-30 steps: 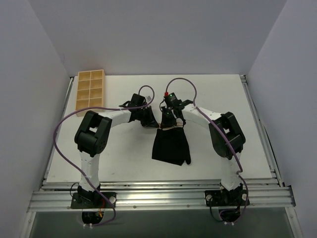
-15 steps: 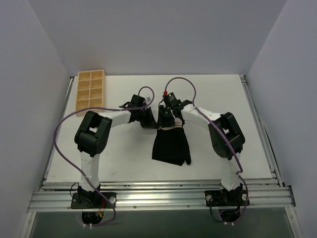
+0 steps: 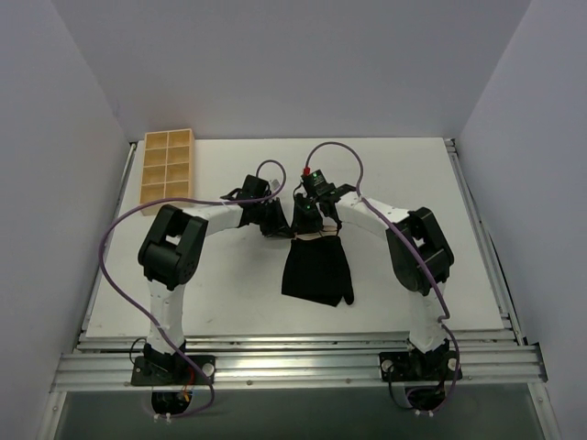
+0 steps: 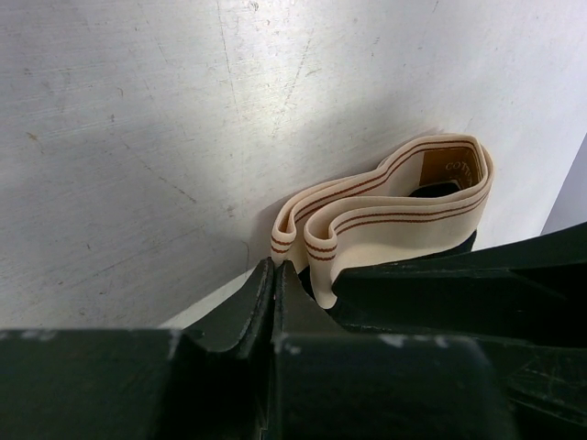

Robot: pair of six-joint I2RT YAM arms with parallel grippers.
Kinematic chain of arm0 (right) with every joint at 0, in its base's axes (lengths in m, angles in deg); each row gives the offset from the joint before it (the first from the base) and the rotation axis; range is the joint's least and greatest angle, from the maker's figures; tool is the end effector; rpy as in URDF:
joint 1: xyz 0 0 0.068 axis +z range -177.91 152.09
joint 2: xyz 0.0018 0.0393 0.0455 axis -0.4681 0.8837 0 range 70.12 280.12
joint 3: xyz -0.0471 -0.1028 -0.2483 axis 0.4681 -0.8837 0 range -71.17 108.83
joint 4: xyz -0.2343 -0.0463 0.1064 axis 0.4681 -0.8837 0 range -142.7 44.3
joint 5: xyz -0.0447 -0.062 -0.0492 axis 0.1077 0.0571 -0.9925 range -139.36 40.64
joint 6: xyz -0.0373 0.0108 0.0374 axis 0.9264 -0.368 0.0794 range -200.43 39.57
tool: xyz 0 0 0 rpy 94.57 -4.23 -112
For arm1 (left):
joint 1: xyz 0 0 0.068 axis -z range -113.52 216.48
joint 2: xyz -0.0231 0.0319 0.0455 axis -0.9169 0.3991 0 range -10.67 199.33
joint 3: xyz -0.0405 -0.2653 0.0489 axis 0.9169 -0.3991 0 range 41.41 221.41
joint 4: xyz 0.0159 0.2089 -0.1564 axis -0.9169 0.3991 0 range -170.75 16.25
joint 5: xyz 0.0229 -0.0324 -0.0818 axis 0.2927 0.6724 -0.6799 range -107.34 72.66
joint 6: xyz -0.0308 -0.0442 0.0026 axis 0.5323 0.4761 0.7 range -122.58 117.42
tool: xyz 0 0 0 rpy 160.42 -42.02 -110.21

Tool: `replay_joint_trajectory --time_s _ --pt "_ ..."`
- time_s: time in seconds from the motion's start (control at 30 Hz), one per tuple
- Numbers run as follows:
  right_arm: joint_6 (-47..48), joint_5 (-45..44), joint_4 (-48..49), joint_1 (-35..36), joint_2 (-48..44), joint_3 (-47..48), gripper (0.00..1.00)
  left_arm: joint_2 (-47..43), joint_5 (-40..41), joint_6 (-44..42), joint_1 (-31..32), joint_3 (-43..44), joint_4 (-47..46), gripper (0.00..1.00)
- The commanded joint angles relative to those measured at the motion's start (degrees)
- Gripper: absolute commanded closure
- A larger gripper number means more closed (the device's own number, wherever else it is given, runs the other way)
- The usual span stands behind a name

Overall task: Roll the underwear
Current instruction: Fold the underwear

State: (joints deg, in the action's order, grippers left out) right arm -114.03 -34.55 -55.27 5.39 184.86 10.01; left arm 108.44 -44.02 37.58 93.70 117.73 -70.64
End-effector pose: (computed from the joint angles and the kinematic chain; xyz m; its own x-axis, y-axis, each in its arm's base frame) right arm 0.3685 0.2530 0.1938 -0.8559 0.0778 -0.5113 -0.2559 0.7954 0.5494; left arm 0.3776 -0.2122 0.1374 -0.9610 -0.1536 -0.2300 0.0390 0.7479 -0.6626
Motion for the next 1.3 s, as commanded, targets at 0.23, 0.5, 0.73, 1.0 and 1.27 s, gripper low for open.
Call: replay_joint_trajectory --time_s 0.23,0.5,0.73,1.0,1.27 --pt "-1.7 -6.4 -5.7 -1.1 -7.1 -0.3 0.88 0.9 -0.7 0.4 -0.2 0.3 -0.5 0.94" --pt "-0.8 -8.3 -6.8 -2.0 -4.4 0.3 0.97 0.8 -0.4 0.4 -0.2 0.2 -0.3 0.94" --pt "0.3 -7.3 -7.3 -2.3 -1.6 1.9 0.99 0.9 -0.4 0.4 -0.2 -0.1 -0.3 0.95" --pt "0.0 -6.5 -6.9 -1.7 0.3 2.1 1.00 0.9 -0.2 0.6 -0.2 -0.5 -0.7 0.95" --pt "-0.4 -5.8 -6.6 -0.8 2.2 3.7 1.00 0.8 -0.4 1.0 -0.2 -0.6 -1.1 0.95"
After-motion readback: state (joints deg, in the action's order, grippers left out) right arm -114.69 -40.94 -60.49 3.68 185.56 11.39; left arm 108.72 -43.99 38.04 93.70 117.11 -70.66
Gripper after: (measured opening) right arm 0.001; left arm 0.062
